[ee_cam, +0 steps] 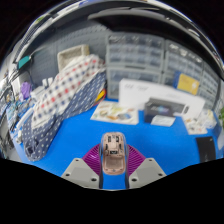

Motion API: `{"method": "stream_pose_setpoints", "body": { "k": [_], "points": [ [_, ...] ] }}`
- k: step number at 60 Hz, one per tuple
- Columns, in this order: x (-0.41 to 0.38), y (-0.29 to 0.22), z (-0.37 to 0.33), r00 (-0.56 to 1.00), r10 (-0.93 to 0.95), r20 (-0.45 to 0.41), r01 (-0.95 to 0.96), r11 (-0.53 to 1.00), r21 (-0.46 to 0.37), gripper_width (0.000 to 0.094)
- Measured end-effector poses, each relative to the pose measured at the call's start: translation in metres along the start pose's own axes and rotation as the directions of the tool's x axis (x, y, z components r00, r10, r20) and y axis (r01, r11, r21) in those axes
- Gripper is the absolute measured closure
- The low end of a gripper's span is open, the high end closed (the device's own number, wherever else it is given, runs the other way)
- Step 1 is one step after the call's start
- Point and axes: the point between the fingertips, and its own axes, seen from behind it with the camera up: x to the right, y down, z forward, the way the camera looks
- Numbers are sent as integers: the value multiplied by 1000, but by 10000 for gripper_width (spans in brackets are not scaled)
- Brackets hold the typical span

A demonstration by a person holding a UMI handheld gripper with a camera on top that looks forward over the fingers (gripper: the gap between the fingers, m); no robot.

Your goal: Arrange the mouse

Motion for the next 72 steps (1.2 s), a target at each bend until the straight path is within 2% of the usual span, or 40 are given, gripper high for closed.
{"method": "stream_pose_setpoints", "body": {
  "k": [8, 14, 24, 30, 38, 47, 56, 62, 67, 72],
  "points": [
    [108, -79, -51, 997, -13, -78, 25, 988, 152, 643],
    [199, -119, -96, 991, -35, -128, 64, 972, 227, 642],
    [353, -128, -139, 976, -15, -216, 71, 965, 253, 643],
    [429, -97, -139, 968, 25, -249, 29, 977, 210, 645],
    [495, -25, -113, 962, 74, -263, -50, 994, 96, 646],
    [519, 63, -75, 961, 114, -251, -132, 990, -55, 645],
    [521, 118, -52, 969, 100, -226, -139, 977, -162, 615],
    [520, 117, -49, 965, 156, -212, -183, 977, -114, 602],
    [520, 117, -49, 964, 164, -207, -190, 976, -110, 591],
    [520, 118, -48, 966, 150, -209, -177, 977, -121, 536]
  ]
}}
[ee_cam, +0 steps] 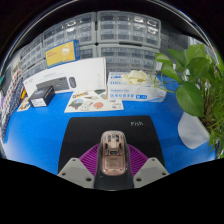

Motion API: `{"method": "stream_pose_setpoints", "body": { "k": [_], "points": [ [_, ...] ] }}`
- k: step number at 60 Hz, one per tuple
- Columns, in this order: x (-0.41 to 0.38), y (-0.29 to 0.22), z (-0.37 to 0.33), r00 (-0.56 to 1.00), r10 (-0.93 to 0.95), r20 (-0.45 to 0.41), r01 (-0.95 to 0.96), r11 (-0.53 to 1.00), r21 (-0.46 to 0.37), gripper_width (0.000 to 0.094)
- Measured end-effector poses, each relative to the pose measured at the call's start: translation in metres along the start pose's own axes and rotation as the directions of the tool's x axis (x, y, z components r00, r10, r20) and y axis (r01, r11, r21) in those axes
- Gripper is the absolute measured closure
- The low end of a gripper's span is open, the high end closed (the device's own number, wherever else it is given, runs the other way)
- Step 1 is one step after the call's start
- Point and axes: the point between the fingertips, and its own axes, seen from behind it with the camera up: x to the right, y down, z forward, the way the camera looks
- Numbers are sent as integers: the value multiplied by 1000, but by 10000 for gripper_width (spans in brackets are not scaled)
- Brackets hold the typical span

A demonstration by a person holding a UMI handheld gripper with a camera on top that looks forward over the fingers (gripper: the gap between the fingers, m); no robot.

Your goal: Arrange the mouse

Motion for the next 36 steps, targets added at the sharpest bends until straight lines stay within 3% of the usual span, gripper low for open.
{"method": "stream_pose_setpoints", "body": {
  "k": [8, 15, 36],
  "points": [
    [1, 0, 0, 1000, -1, -9, 1, 999, -35, 454],
    [10, 0, -10, 992, -104, -67, 99, 992, -73, 65],
    [-74, -57, -115, 998, -47, -46, 51, 994, 100, 76]
  ]
}}
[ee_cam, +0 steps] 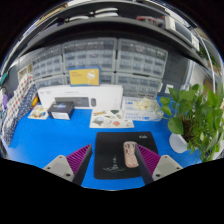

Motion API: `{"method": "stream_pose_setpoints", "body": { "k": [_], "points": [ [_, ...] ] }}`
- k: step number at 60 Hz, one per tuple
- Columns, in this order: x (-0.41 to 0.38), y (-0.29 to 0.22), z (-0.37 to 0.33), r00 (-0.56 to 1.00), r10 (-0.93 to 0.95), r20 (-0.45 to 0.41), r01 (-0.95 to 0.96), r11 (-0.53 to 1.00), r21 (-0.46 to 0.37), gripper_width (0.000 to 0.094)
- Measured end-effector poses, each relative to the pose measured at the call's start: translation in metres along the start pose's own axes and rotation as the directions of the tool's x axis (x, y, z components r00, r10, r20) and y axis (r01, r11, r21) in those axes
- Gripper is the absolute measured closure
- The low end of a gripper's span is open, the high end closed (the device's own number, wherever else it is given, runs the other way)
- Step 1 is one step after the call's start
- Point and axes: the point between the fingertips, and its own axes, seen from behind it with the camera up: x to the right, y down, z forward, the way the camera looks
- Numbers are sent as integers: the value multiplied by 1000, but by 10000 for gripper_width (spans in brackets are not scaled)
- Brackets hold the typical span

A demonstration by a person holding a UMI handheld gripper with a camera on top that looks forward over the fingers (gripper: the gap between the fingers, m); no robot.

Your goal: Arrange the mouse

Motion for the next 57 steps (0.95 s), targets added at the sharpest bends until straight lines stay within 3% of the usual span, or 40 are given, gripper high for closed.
{"method": "stream_pose_setpoints", "body": {
  "k": [12, 28, 57],
  "points": [
    [-82, -19, -68, 1000, 17, 6, -17, 998, 62, 76],
    [-182, 2, -130, 997, 70, 33, -73, 993, 98, 79],
    [-263, 32, -174, 998, 9, 61, -15, 995, 99, 82]
  ]
}}
